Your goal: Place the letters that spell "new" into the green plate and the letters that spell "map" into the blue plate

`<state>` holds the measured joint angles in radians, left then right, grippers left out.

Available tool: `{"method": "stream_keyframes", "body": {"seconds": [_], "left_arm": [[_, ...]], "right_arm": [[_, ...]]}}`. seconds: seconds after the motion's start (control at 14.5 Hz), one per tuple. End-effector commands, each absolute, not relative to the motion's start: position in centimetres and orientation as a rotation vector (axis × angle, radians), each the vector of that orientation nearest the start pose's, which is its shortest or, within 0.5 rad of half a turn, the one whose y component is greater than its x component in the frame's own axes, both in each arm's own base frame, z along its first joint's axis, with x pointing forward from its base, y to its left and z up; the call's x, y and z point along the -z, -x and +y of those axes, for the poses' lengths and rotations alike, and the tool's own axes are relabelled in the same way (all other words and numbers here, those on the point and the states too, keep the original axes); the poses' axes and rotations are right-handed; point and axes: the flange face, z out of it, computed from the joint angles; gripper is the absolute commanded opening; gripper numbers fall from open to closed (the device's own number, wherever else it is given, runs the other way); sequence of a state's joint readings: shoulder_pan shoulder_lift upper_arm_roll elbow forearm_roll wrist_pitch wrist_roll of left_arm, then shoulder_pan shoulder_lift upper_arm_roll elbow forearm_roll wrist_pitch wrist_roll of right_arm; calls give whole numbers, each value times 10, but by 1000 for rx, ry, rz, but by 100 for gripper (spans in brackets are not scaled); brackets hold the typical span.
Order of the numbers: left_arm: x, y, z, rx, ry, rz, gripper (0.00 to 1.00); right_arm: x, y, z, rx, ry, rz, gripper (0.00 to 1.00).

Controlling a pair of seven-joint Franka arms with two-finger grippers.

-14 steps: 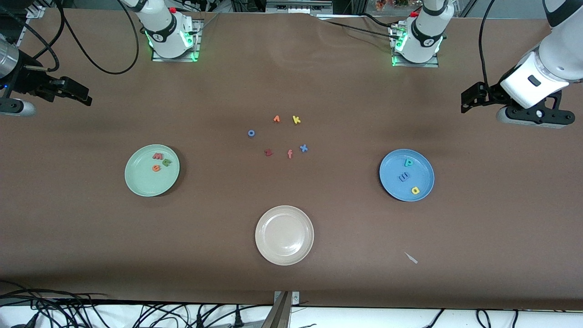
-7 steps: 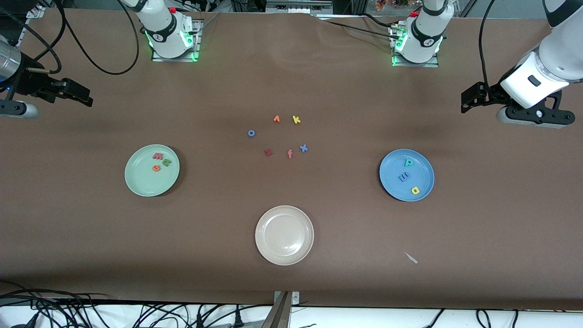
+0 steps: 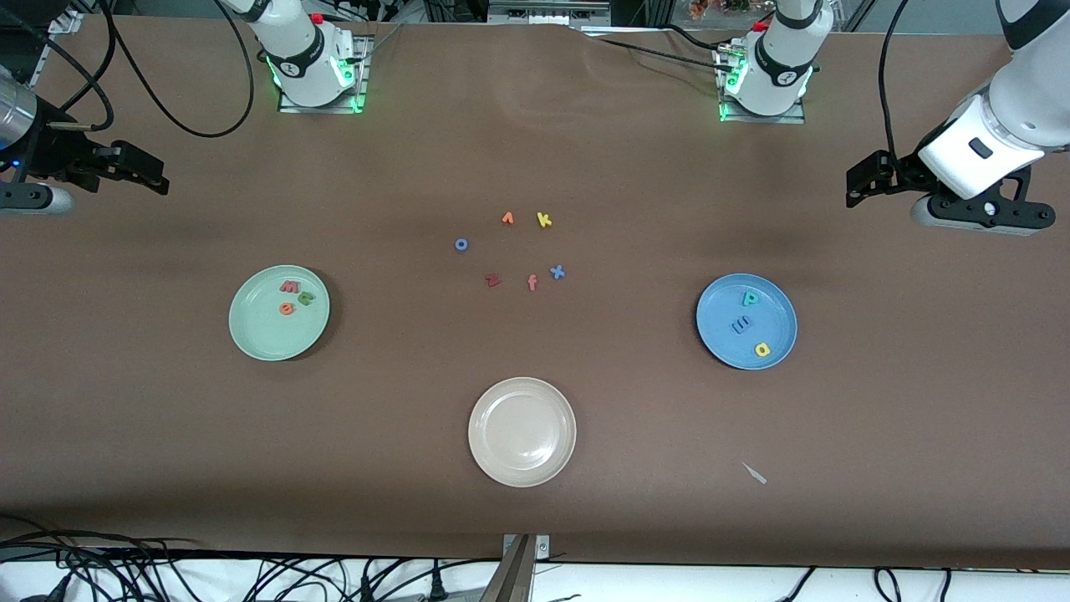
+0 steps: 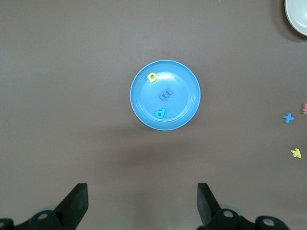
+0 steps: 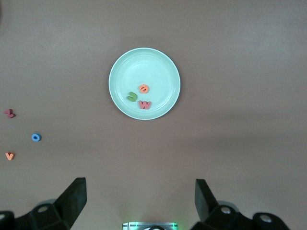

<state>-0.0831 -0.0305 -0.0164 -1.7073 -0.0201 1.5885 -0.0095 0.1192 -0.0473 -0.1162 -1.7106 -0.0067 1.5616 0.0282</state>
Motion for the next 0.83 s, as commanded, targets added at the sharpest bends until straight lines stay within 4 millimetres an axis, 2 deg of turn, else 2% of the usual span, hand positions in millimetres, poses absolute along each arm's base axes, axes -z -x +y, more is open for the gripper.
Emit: {"method": "stream_keyframes", "body": {"seconds": [0.0,0.76], "left_arm": [[-584,-542,-57,-148,3176,136,100],[-583,-541,-57,-150,3176,138,100]], "right_arm": [[-586,-532,-3,-155,3153,12,100],[-585,-532,-2,-163,3153,-2,100]]}}
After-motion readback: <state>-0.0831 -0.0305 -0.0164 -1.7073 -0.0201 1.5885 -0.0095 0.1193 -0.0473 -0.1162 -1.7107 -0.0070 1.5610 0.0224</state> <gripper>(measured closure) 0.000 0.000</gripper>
